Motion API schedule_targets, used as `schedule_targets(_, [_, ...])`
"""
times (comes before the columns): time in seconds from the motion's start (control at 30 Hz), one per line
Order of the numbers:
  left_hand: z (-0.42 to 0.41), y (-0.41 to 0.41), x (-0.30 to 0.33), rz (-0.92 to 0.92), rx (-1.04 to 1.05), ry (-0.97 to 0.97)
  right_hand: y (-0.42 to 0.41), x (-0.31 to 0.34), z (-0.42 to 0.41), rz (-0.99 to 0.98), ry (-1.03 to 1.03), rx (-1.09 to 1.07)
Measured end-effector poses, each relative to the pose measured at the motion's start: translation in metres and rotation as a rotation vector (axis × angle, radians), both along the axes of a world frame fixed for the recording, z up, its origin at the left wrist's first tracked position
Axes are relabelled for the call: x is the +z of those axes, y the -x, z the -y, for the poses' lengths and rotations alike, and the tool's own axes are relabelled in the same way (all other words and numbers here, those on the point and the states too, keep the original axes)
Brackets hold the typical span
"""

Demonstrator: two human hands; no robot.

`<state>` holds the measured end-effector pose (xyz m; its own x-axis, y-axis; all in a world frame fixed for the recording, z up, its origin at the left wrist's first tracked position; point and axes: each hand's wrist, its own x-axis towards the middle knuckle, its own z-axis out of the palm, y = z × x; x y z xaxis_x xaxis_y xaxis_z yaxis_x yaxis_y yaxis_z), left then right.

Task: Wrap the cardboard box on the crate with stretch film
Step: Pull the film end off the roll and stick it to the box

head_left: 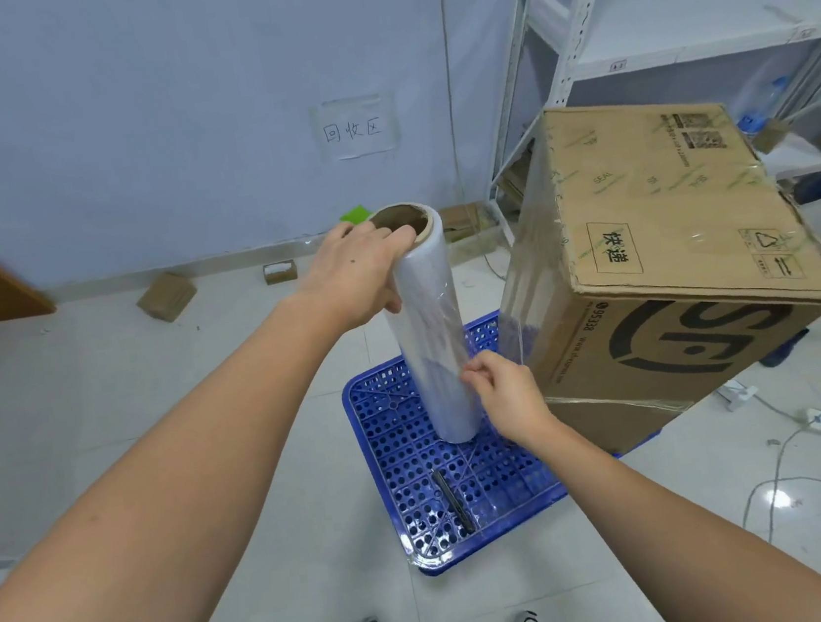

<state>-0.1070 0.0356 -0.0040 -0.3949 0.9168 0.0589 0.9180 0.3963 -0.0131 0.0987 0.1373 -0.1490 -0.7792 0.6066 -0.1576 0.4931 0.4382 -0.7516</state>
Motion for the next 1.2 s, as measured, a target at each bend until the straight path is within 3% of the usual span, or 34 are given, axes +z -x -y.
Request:
schedule_targets(0.2, [0.006, 0.033, 0.003, 0.062, -0.091, -0.027, 0.030, -0.021, -0.004, 0.191, 0.055, 0.054])
schedule_targets(0.37, [0.012, 0.041, 0.003, 0.053, -0.142, -0.038, 0.037, -0.039, 0.002, 0.210, 0.039, -0.090])
schedule_targets(0.5, [0.006, 0.042, 0.004, 0.036, -0.183, -0.032, 0.028, -0.043, 0.011, 0.257, -0.065, -0.053])
schedule_targets(0.67, [0.000, 0.050, 0.013, -0.009, -0.152, 0.016, 0.025, -0.039, 0.023, 0.230, -0.133, 0.069])
schedule_targets(0.93, [0.002, 0.057, 0.014, 0.141, -0.275, 0.075, 0.031, -0.065, 0.036, 0.046, 0.110, 0.094])
schedule_targets(1.2, [0.008, 0.079, 0.002, 0.278, -0.010, 0.051, 0.042, -0.082, 0.026, 0.050, 0.149, 0.111])
